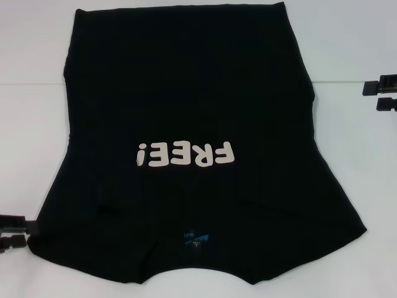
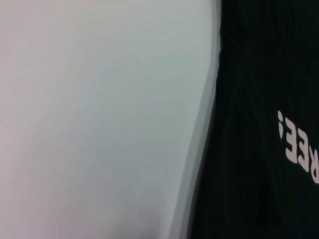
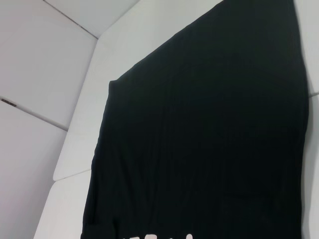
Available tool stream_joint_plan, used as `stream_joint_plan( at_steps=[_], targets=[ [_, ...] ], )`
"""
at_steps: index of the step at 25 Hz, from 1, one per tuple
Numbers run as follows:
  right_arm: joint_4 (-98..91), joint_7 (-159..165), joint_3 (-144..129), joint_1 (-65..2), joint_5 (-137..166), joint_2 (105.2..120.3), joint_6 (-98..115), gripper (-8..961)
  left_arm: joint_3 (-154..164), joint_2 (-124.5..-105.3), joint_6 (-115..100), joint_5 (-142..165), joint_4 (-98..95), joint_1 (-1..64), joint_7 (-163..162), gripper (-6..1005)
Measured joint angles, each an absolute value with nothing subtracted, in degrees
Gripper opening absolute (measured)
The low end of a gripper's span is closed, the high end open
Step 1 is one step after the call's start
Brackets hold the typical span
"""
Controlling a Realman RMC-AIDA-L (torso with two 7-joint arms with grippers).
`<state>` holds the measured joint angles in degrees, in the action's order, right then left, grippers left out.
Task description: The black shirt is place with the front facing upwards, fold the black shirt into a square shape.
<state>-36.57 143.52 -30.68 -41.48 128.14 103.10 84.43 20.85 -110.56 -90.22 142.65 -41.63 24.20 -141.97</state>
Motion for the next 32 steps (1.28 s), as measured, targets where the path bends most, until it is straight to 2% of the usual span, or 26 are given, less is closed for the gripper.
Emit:
stream_joint_plan(
  at_steps=[13, 24, 32],
  targets=[
    [-36.5, 143.5, -30.7, -41.3, 128.1, 103.00, 84.3, 667, 23.2, -111.26, -88.2, 142.7, -40.9, 25.3, -142.5, 466],
    [-36.4, 143.2, -30.6, -41.2, 128.1, 103.10, 84.4, 667, 22.8, -111.29, -87.9, 142.7, -43.4, 23.8, -143.0, 466],
    [-36.4, 143.2, -30.5, -41.0, 128.1, 103.07, 84.4, 666, 24.9, -112.25, -86.1, 142.8, -42.9, 24.4, -143.0, 467]
  ],
)
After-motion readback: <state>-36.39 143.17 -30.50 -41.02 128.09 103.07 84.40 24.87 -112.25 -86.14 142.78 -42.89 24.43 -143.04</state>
